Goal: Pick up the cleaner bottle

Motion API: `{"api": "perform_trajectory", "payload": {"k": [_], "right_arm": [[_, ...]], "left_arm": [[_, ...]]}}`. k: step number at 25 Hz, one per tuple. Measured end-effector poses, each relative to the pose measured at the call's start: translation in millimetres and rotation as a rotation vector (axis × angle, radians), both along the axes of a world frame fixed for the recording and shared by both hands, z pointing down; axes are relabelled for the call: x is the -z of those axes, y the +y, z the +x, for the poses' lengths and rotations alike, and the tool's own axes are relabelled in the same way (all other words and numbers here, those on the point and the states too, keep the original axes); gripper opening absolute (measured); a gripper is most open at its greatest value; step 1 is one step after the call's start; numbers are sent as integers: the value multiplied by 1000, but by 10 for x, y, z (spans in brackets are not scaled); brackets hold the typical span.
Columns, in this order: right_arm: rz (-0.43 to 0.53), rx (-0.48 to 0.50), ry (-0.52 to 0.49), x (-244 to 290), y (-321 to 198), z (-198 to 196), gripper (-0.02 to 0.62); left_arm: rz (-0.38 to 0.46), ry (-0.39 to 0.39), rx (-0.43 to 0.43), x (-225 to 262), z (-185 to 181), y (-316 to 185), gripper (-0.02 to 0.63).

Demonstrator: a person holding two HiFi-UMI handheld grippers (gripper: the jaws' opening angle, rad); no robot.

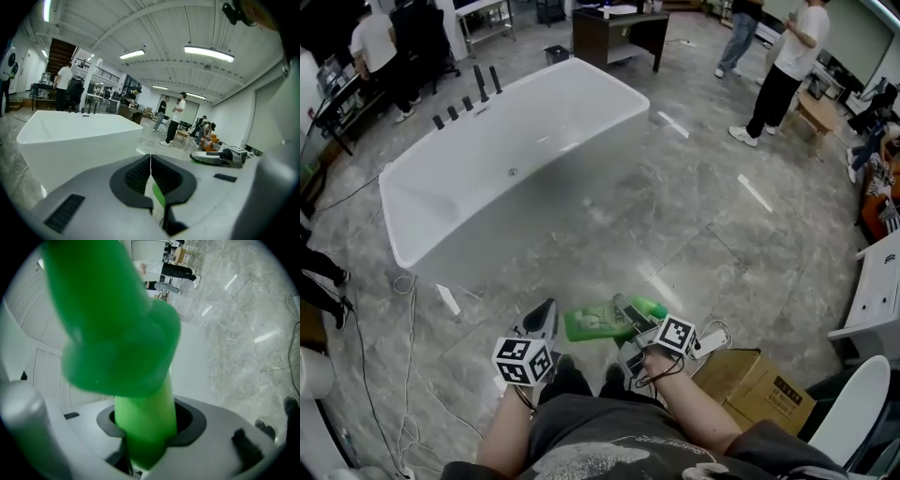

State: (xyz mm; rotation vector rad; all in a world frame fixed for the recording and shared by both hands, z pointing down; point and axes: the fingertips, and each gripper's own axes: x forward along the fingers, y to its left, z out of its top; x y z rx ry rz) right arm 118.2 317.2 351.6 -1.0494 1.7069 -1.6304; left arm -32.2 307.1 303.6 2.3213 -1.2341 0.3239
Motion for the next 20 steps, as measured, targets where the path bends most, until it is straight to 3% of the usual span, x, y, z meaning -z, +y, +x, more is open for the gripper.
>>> {"api": "perform_trajectory", "payload": {"k": [7, 12, 20], "right_arm": [[35, -69, -9, 225, 190, -124, 185], [44, -121, -37, 406, 292, -481, 184], [48, -139, -20, 516, 513, -1005, 186]], "left_arm": [[8, 35, -45, -3, -171, 219, 15], [13, 25, -98, 53, -659, 246, 15], [9, 13, -104, 71, -1325, 480, 15]]}}
